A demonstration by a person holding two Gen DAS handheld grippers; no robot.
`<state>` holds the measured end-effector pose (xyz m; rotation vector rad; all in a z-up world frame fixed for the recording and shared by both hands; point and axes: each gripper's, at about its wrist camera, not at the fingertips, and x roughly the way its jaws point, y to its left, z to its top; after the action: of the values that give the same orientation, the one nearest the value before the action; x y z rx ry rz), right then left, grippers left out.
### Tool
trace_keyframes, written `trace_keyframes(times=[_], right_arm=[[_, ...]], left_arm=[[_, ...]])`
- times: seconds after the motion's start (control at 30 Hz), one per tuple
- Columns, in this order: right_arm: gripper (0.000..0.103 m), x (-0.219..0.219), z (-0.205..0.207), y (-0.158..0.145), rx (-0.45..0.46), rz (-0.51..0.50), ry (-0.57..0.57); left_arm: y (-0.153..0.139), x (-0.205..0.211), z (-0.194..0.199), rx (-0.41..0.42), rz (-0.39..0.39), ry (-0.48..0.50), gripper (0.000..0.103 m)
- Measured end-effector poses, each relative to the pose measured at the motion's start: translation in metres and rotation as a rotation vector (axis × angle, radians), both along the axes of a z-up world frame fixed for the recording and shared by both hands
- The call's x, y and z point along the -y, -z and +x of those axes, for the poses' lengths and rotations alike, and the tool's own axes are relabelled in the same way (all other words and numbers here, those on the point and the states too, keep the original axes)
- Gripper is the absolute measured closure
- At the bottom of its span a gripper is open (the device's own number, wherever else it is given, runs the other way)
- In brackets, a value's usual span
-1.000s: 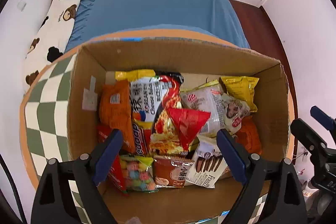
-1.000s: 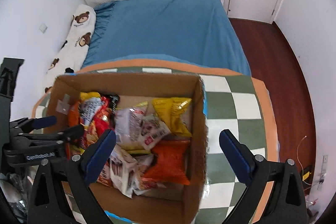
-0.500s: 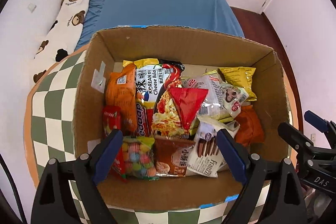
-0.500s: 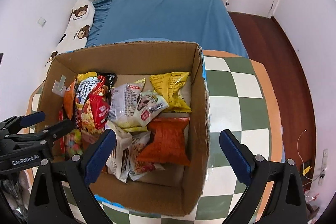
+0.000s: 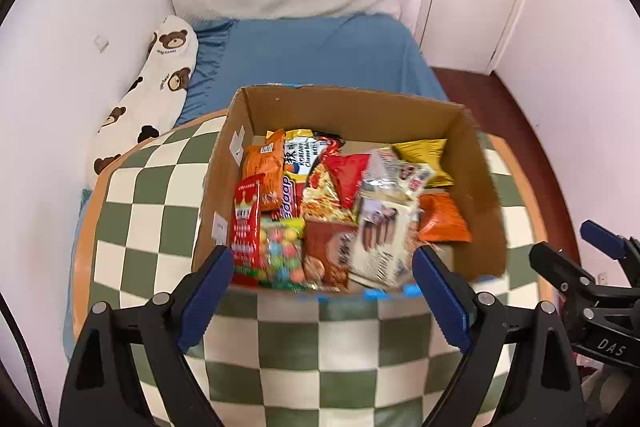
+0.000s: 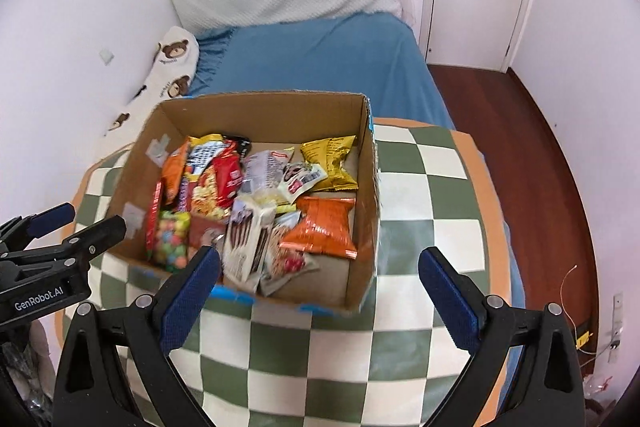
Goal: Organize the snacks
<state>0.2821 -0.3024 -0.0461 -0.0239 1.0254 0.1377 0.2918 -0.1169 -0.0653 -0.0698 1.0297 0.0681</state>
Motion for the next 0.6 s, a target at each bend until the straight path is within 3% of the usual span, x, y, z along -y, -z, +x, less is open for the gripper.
trace_keyframes(times=[0.3, 0.6], right_arm=[[0.0, 0.008, -0.093, -0.048, 0.104, 0.008, -0.01], [0.0, 0.008, -0.171, -0.104, 0.237, 0.001, -0.019]], left_arm=[[-0.049, 0.021, -0.085, 0.12, 0.015, 0.007, 0.012], [-0.082, 0.031, -0.145, 0.17, 0.02, 0.022, 0.012]])
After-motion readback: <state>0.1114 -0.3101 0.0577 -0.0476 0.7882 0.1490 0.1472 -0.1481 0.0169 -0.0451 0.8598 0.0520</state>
